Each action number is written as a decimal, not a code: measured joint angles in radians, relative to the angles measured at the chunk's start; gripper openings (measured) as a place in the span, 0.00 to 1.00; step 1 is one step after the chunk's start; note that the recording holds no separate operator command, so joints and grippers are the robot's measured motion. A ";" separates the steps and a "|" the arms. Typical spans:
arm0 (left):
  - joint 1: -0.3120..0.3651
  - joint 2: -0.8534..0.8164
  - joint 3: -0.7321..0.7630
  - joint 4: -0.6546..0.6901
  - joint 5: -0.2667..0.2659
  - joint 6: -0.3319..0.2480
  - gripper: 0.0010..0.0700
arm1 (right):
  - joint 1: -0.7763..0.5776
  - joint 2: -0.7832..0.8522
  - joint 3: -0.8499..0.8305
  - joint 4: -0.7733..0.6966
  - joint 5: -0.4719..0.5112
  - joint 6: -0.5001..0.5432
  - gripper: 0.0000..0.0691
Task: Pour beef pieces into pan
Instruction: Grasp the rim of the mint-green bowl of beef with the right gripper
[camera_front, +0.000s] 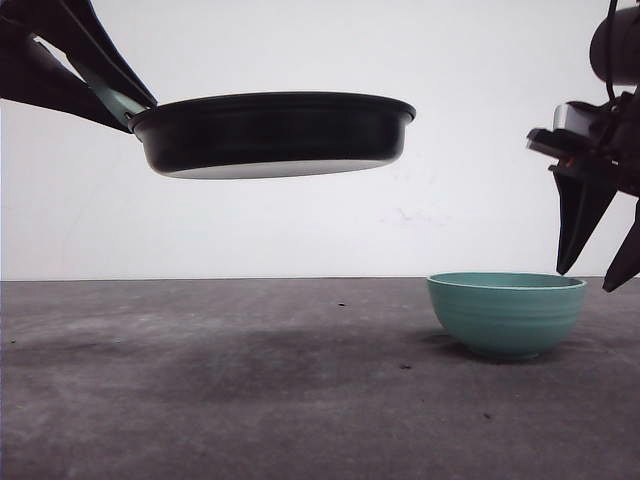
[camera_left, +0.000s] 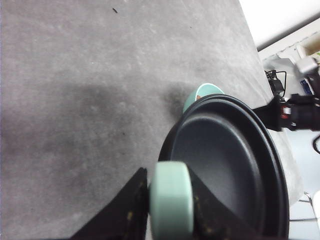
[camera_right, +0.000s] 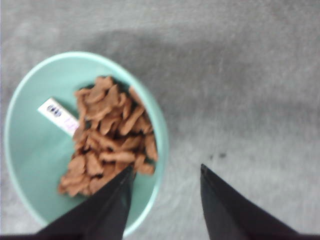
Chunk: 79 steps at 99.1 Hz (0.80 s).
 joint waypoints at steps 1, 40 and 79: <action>-0.001 0.000 0.000 0.000 0.000 0.002 0.07 | 0.000 0.002 0.000 0.003 0.000 0.000 0.36; -0.005 0.000 0.000 -0.001 -0.015 0.017 0.07 | 0.027 0.053 0.000 0.106 0.000 0.004 0.14; -0.005 0.000 0.000 -0.002 -0.015 0.017 0.07 | 0.051 0.087 0.002 0.092 0.031 0.023 0.02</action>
